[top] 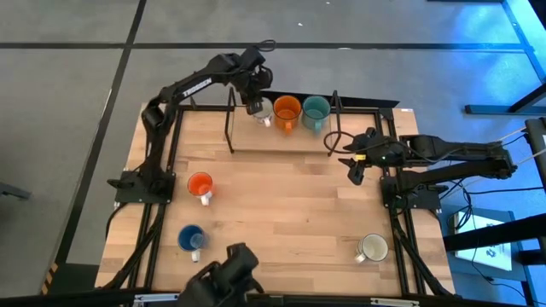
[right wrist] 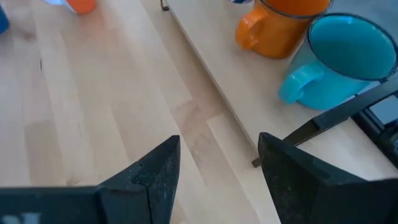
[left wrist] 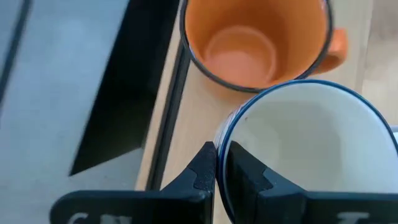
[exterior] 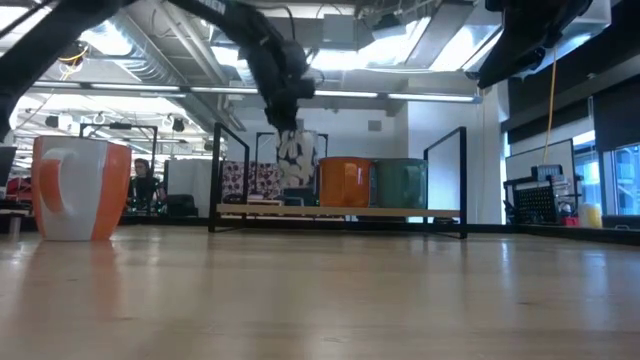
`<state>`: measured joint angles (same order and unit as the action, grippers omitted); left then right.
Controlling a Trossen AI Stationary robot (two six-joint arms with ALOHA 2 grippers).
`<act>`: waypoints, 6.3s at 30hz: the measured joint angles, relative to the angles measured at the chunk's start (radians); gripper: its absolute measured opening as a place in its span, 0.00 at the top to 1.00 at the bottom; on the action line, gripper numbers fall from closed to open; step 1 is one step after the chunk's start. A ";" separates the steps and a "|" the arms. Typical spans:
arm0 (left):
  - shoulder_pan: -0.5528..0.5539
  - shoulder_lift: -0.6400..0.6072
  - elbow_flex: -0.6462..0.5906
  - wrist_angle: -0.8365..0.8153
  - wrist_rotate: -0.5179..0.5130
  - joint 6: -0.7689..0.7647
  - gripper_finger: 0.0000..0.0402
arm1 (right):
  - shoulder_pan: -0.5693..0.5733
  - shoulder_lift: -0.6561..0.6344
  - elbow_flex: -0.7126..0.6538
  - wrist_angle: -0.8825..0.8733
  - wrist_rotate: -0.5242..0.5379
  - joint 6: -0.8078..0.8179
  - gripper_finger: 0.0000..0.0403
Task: Place coffee mugs
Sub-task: Put the top white patterned mug on the shelf, then put the white patterned mug on the shelf
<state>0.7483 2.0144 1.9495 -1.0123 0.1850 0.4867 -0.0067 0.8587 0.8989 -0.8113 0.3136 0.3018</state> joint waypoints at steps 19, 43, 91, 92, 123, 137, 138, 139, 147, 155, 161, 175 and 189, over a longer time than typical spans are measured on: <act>0.034 0.089 0.001 0.023 0.025 0.093 0.95 | 0.000 0.081 0.000 0.007 0.009 0.033 0.50; 0.033 0.088 0.001 0.091 0.000 0.205 0.71 | 0.000 0.082 0.000 0.004 -0.019 0.034 0.50; -0.964 -0.689 -0.439 0.130 -0.441 -0.676 0.68 | 0.146 0.254 0.189 0.034 -0.280 0.392 0.50; -0.980 -0.733 -0.491 0.159 -0.447 -0.700 0.68 | 0.164 0.278 0.212 0.033 -0.280 0.422 0.50; -1.116 -0.968 -0.866 0.429 -0.543 -0.794 0.68 | 0.857 0.644 0.368 -0.313 -0.408 1.590 0.50; -1.116 -0.968 -0.866 0.430 -0.543 -0.793 0.68 | 0.864 0.756 0.299 -0.279 -0.369 1.666 0.50; -1.116 -0.968 -0.866 0.430 -0.543 -0.793 0.68 | 0.864 0.757 0.283 -0.257 -0.375 1.666 0.50; -1.116 -0.968 -0.866 0.429 -0.543 -0.793 0.68 | 0.864 0.757 0.268 -0.241 -0.375 1.665 0.50; -1.116 -0.968 -0.866 0.429 -0.543 -0.793 0.68 | 0.864 0.756 0.219 -0.210 -0.350 1.634 0.68; -1.116 -0.968 -0.866 0.427 -0.543 -0.790 0.68 | 0.864 0.755 0.219 -0.213 -0.347 1.547 0.97; -1.116 -0.968 -0.866 0.426 -0.543 -0.790 0.68 | 0.842 0.756 0.280 -0.219 -0.331 1.391 0.97; -1.116 -0.968 -0.866 0.421 -0.545 -0.790 0.68 | 0.469 0.755 0.637 -0.490 -0.171 0.734 0.98; -1.116 -0.967 -0.866 0.422 -0.595 -0.792 0.68 | 0.076 0.755 0.700 -0.525 -0.179 0.193 0.99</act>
<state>-0.3679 1.0470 1.0839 -0.5907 -0.4101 -0.3052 0.0689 1.6138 1.5994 -1.3361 0.1348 0.4944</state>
